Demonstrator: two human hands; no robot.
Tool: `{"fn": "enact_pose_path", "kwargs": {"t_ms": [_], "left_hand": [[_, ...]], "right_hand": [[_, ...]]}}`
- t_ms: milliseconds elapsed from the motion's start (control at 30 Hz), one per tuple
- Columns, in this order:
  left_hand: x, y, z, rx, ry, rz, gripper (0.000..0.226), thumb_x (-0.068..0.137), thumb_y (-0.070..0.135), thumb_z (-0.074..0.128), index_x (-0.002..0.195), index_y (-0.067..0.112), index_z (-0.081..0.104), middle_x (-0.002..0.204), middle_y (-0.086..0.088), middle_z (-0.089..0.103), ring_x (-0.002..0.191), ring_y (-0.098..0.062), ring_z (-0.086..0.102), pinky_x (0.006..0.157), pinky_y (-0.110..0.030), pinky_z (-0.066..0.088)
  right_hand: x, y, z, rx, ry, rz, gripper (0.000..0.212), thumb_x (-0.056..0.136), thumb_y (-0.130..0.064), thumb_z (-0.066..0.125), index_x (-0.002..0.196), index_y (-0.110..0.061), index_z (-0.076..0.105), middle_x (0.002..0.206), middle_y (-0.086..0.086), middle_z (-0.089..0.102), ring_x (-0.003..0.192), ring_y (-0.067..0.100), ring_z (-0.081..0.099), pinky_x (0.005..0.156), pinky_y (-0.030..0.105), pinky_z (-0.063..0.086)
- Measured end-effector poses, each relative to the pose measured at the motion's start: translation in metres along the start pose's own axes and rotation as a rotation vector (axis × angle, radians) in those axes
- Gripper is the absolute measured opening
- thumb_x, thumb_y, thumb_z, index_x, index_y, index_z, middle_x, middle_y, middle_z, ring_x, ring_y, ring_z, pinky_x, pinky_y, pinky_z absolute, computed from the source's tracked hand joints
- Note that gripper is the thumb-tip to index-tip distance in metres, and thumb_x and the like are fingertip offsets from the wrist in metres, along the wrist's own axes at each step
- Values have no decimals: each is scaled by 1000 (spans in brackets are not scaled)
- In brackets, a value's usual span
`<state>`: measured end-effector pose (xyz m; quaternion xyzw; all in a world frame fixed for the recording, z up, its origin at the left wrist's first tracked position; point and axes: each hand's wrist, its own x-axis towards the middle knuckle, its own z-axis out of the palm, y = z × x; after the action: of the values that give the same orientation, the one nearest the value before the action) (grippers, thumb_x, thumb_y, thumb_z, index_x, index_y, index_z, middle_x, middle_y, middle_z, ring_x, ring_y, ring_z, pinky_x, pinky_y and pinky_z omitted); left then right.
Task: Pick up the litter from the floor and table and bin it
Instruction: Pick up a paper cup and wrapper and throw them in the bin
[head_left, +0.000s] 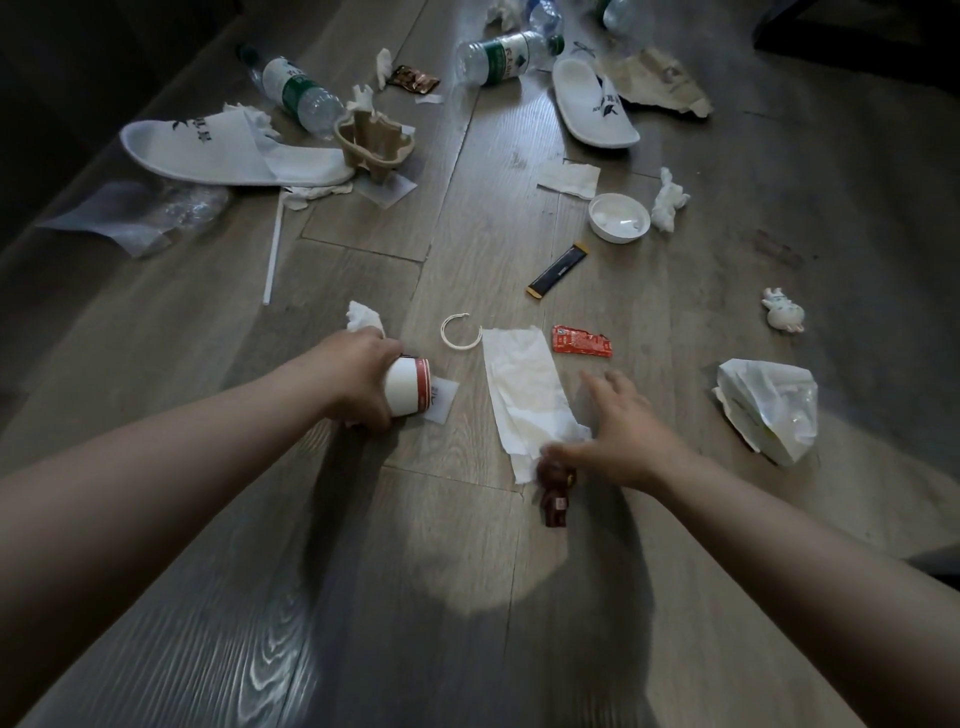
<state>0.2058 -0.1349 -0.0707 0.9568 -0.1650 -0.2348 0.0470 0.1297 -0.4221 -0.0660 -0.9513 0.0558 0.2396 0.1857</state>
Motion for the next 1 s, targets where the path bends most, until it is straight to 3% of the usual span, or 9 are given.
{"fn": "enact_pose_path", "kwargs": {"t_ms": [167, 333, 467, 533, 600, 667, 733, 900, 1000], "left_hand": [[-3, 6, 4, -57, 7, -59, 64, 56, 33, 84, 113, 21, 57, 110, -4, 54, 96, -25, 58, 79, -39, 56], [-5, 15, 4, -79, 11, -105, 64, 55, 34, 84, 110, 18, 55, 109, -6, 55, 95, -26, 58, 79, -39, 56], [-3, 16, 5, -89, -3, -119, 66, 54, 35, 84, 109, 17, 54, 108, -6, 56, 95, -26, 59, 80, -40, 56], [-2, 16, 6, -90, 4, -123, 66, 52, 36, 84, 109, 18, 54, 107, -5, 56, 94, -25, 59, 79, -40, 56], [-2, 16, 6, -81, 1, -128, 66, 52, 37, 85, 108, 19, 54, 107, -4, 56, 93, -24, 58, 78, -40, 56], [-2, 17, 7, -71, 1, -137, 67, 51, 37, 85, 108, 20, 53, 106, -4, 55, 93, -24, 58, 78, -40, 56], [-1, 18, 8, -76, 6, -151, 69, 49, 38, 85, 108, 21, 53, 106, -4, 55, 92, -23, 57, 78, -39, 56], [0, 18, 13, -49, 47, -167, 63, 44, 41, 82, 97, 23, 52, 99, -3, 54, 82, -23, 57, 64, -30, 51], [1, 16, 16, -49, 60, -164, 60, 42, 42, 80, 91, 24, 50, 95, -1, 52, 79, -23, 56, 59, -28, 45]], "right_hand": [[8, 48, -17, -133, 234, 201, 78, 86, -54, 59, 148, -17, 28, 156, 17, 20, 143, 36, 19, 117, 46, 23], [7, 95, -27, -274, 224, 325, 75, 88, -51, 57, 147, -19, 24, 158, 15, 11, 144, 39, 8, 113, 56, 20], [5, 108, -34, -349, 601, 237, 64, 83, -31, 66, 137, -8, 41, 137, 22, 41, 121, 41, 40, 98, 53, 37], [4, 116, -40, -402, 699, 242, 62, 79, -31, 68, 133, -9, 44, 141, 21, 39, 126, 41, 36, 99, 55, 32], [5, 124, -43, -362, 575, 376, 73, 80, -40, 67, 140, -15, 34, 154, 18, 18, 140, 43, 16, 107, 61, 21], [6, 129, -38, -234, 362, 465, 80, 83, -48, 64, 146, -18, 24, 156, 19, 7, 141, 47, 13, 109, 59, 23], [5, 125, -24, -122, 220, 422, 78, 85, -50, 63, 145, -16, 27, 151, 23, 16, 132, 47, 32, 106, 50, 34], [2, 82, -4, -41, 268, 96, 61, 92, -40, 56, 143, -14, 35, 145, 15, 38, 131, 32, 41, 102, 40, 38], [1, 57, -7, 10, 544, -161, 35, 91, -28, 58, 124, -16, 59, 114, 4, 63, 103, 21, 60, 88, 37, 49]]}}
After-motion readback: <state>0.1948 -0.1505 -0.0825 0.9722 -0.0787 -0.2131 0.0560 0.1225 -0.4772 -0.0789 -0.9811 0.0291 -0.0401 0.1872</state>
